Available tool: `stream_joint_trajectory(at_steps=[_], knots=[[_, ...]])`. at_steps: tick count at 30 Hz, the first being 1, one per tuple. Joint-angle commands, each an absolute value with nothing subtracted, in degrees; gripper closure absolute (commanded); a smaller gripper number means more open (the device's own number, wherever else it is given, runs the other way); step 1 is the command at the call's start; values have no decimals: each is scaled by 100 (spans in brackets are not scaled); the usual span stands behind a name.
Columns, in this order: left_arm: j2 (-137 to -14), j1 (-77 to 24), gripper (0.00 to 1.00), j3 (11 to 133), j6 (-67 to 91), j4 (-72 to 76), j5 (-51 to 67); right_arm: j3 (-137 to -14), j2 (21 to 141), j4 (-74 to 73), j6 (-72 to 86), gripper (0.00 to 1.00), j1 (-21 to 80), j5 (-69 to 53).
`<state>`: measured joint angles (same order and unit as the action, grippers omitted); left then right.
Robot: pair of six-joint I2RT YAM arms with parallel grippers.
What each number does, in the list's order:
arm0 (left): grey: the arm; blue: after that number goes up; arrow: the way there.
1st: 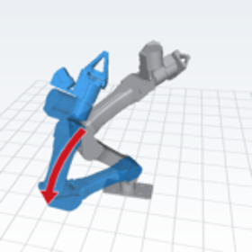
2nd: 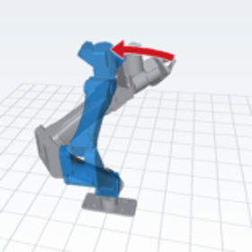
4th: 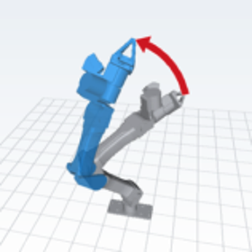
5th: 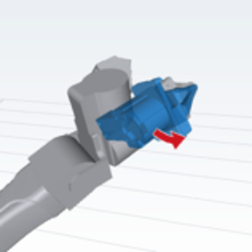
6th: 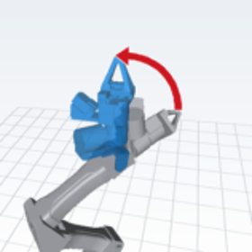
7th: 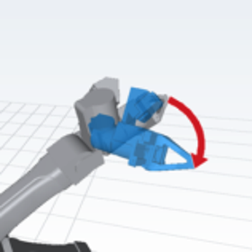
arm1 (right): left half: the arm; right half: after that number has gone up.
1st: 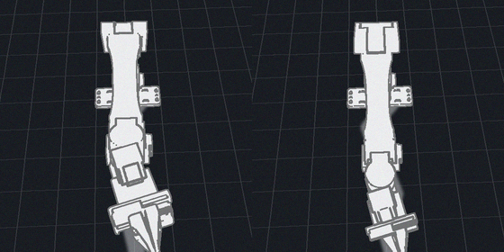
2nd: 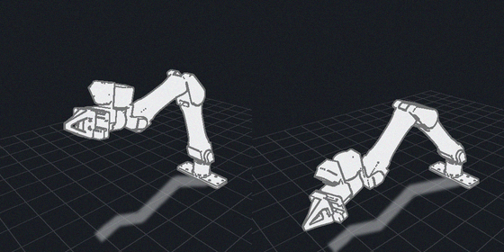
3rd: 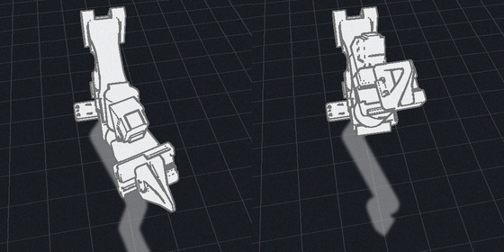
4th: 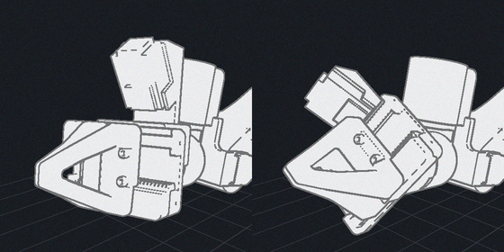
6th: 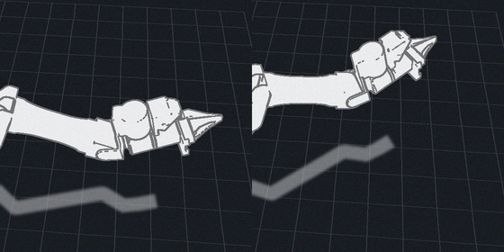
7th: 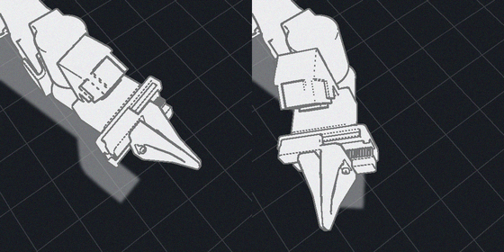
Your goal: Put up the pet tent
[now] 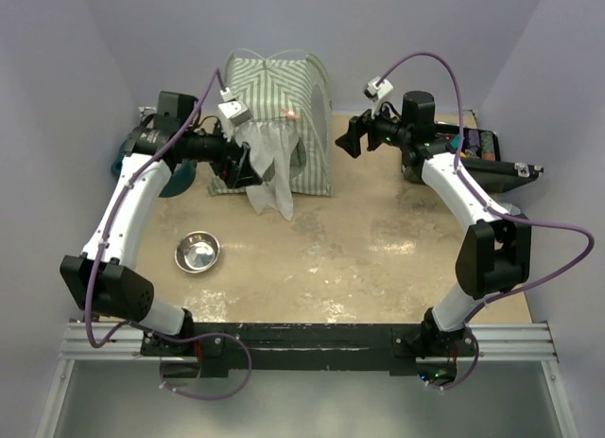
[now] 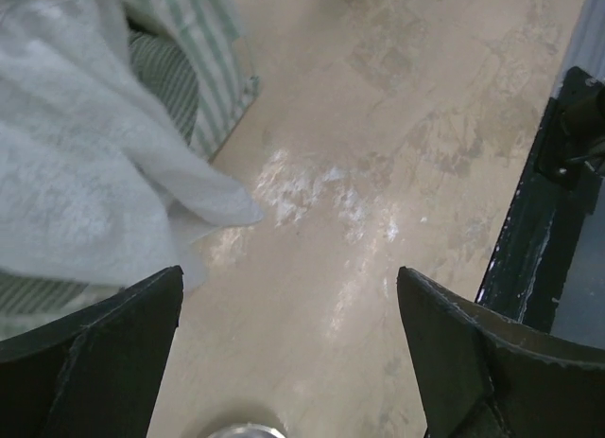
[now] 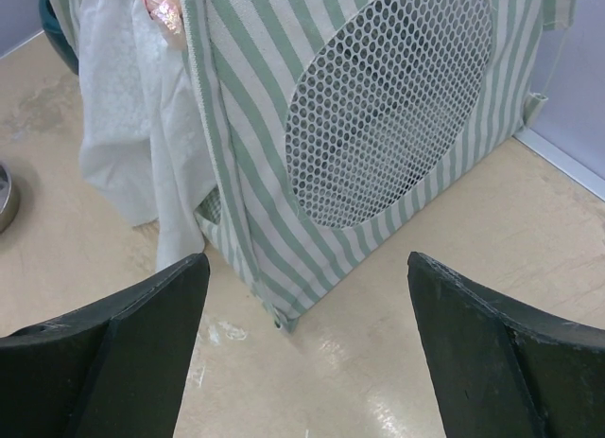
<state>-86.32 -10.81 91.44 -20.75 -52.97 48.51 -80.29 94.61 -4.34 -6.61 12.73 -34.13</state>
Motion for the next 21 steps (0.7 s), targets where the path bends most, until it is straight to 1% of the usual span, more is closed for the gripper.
stream_joint_trajectory(at_steps=[1, 3, 7, 9, 12, 16, 21], knots=[[-8700, -616, 1, 9000, -2607, -5982, 3555, -8104, 9237, -422, -799, 10, 1266, -3577], [-8745, -345, 1, 8817, -3354, -6432, 3288, -8086, 9194, -474, -870, 10, 1266, -3560], [-8736, 552, 0, 8157, -4761, -6819, 3077, -7955, 9071, -606, -1011, 9, 1266, -3604], [-8806, 729, 0, 7955, -5446, -7013, 2796, -7832, 9009, -624, -1028, 8, 1257, -3674], [-8728, 774, 1, 7297, -5809, -6550, 2252, -7691, 8956, -659, -993, 8, 1266, -3726], [-8771, 782, 4, 6436, -5985, -5680, 1689, -7655, 8930, -659, -914, 8, 1266, -3692], [-9052, 782, 10, 6039, -5941, -4835, 1433, -7664, 8868, -712, -862, 7, 1266, -3604]])
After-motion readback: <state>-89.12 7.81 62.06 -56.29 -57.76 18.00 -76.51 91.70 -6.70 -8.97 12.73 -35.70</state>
